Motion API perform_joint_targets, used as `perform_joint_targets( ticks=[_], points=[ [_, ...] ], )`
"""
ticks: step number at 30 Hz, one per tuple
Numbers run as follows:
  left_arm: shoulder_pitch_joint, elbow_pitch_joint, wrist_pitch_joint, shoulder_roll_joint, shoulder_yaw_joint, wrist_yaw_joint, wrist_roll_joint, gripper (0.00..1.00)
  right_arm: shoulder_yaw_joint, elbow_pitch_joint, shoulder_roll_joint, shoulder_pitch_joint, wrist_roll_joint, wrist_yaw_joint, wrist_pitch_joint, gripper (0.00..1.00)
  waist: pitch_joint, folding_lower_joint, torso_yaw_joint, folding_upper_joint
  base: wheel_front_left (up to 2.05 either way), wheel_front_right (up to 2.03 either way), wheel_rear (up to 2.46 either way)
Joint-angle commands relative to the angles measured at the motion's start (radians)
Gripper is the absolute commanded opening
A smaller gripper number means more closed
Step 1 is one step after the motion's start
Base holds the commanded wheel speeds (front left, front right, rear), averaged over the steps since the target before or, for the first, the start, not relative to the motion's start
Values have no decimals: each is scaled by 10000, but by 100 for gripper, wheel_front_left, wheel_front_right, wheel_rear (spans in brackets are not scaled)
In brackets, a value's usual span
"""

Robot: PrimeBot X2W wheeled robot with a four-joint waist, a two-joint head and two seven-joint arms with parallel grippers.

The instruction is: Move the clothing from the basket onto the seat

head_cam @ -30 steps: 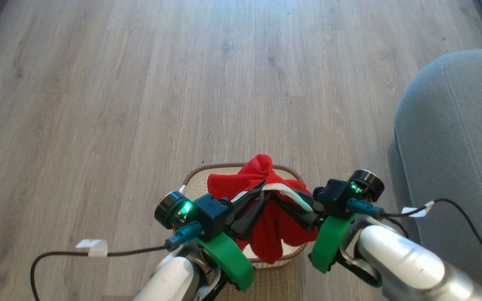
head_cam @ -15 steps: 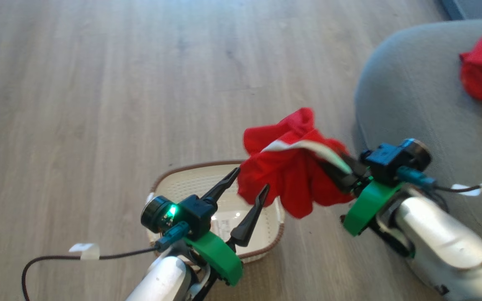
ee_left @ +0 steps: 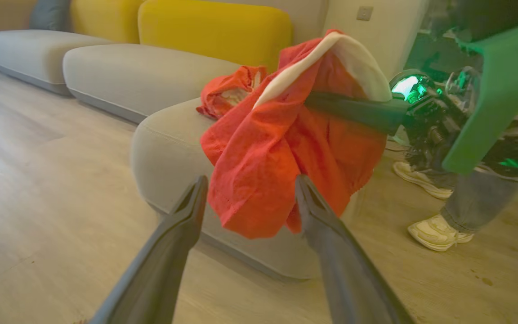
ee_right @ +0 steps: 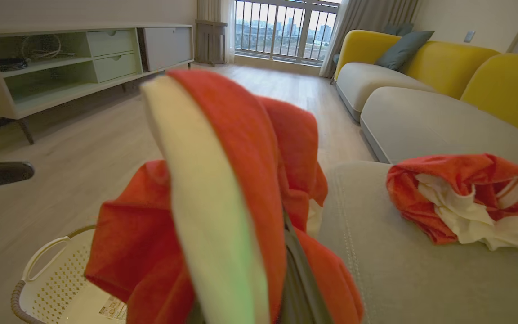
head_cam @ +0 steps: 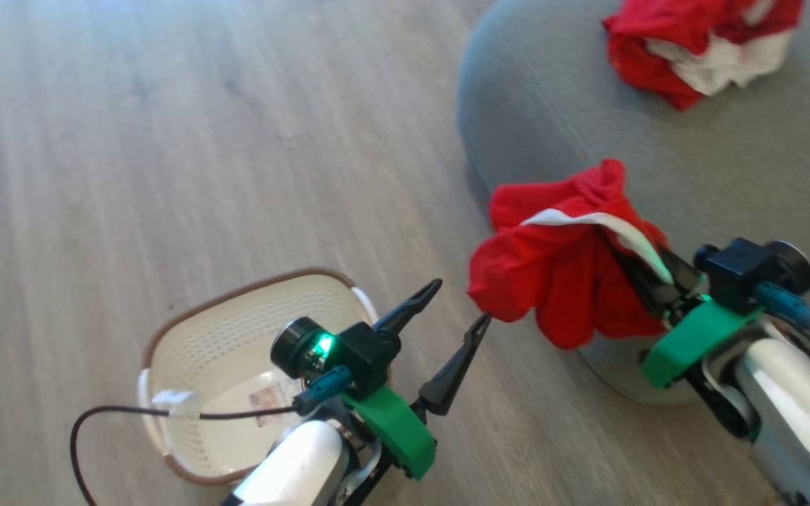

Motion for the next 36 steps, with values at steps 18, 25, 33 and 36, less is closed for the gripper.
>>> perform_joint_targets(
  ticks=[18, 25, 33, 36],
  points=[
    [-1244, -196, -94, -54, -157, 135, -55, 100, -1881, -805, 356, 309, -67, -4, -67, 0, 1385, 0, -712, 0, 0, 0, 0],
    [-1764, -296, 148, 228, -15, 218, 88, 100, -3164, -253, 289, -2017, 110, -4, -67, 0, 2734, 0, -169, 0, 0, 0, 0],
    [-2214, -548, 447, 499, 63, 394, 295, 100, -5049, 2248, -1131, -6079, 929, -4, -44, 0, 4334, 0, 524, 0, 0, 0, 0],
    [-2426, -712, 588, 542, -5, 425, 428, 100, -6208, 3271, -1661, -7518, 1079, -4, -43, 0, 4983, 0, 771, 0, 0, 0, 0]
  ],
)
